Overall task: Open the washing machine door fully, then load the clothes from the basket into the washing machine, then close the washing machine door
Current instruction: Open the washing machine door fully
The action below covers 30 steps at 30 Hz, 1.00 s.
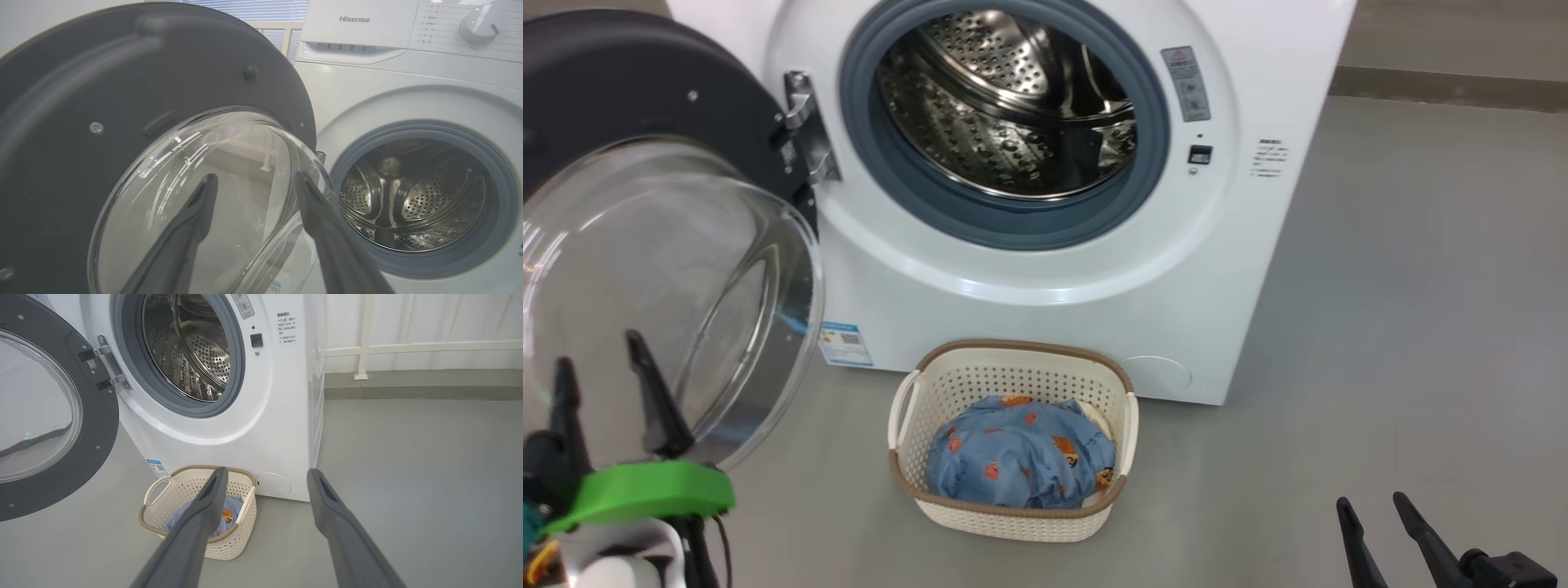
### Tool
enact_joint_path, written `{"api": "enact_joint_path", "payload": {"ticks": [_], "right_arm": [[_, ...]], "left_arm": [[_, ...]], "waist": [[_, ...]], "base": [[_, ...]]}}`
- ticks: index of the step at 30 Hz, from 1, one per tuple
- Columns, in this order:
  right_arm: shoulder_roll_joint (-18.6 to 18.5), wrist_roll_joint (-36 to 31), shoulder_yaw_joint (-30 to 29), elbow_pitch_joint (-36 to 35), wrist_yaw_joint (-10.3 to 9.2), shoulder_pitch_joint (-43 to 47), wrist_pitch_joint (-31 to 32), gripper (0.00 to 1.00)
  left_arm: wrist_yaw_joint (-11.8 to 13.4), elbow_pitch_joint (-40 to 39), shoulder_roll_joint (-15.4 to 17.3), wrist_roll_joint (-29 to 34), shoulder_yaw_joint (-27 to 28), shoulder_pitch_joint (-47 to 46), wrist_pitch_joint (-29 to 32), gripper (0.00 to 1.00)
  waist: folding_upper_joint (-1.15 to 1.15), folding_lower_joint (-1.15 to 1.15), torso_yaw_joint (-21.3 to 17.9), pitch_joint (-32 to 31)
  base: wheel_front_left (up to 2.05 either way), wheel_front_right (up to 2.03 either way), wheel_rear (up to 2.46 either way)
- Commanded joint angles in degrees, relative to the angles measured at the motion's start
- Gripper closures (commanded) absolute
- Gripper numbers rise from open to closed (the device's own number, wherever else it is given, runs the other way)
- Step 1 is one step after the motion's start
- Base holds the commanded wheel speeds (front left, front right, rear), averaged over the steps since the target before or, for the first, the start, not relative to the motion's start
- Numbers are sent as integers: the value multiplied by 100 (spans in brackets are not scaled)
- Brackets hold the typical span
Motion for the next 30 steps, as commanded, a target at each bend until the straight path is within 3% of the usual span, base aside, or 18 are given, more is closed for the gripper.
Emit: {"api": "enact_joint_path", "payload": {"ticks": [1, 12, 18, 30], "right_arm": [[-61, -65, 68, -159, 9, -191, -69, 0], [35, -98, -33, -204, 9, -184, -69, 0], [-5, -119, -49, -236, 9, -185, -69, 0], [19, -142, -75, -217, 9, -141, -69, 0]], "left_arm": [[-65, -262, 184, -63, 32, 30, -35, 0], [-239, -558, 184, -200, -736, 935, -35, 0], [-543, -753, 184, -253, -973, 1415, -35, 0], [-806, -754, 184, -168, -1277, 1942, -35, 0]], "waist": [[0, 0, -186, -56], [0, 0, -795, -106], [0, 0, -1128, -152], [0, 0, -1396, -170]], "base": [[0, 0, 0], [0, 0, 0], [0, 0, 0], [0, 0, 0]]}}
